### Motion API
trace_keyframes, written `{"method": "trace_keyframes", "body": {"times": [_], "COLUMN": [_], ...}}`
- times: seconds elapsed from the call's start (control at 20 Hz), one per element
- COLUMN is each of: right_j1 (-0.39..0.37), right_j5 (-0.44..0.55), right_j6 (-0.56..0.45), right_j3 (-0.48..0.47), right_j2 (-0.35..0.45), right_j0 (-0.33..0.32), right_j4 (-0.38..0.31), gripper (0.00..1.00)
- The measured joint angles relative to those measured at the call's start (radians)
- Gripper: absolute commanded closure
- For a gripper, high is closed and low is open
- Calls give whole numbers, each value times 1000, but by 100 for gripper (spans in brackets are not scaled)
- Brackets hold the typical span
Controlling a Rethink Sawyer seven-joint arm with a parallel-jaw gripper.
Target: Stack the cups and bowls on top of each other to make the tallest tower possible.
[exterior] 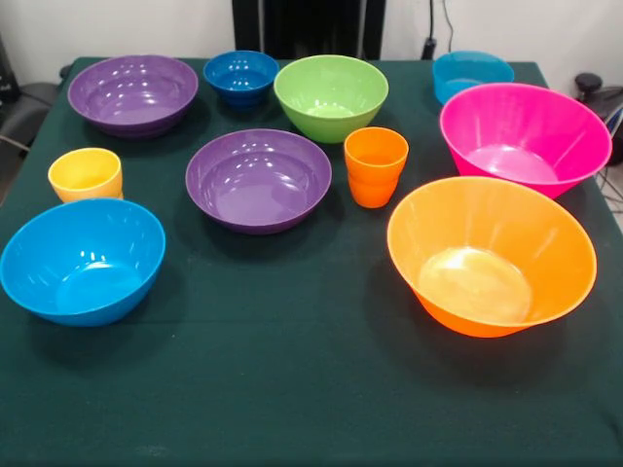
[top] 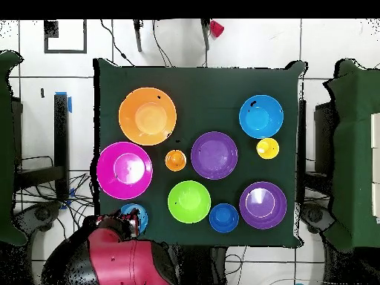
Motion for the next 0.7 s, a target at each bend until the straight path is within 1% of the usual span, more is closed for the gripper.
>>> {"method": "trace_keyframes", "body": {"times": [0.2, 0.3, 0.5, 0.7], "right_j1": [26, 31, 40, 35], "right_j5": [-3, -12, -46, -56], "right_j6": [19, 22, 22, 22], "right_j3": [-30, -38, -50, -63], "right_j2": [-51, -57, -54, -69], "right_j0": [85, 107, 106, 108], "right_j4": [-52, -73, -98, -105], "gripper": [0, 0, 0, 0]}}
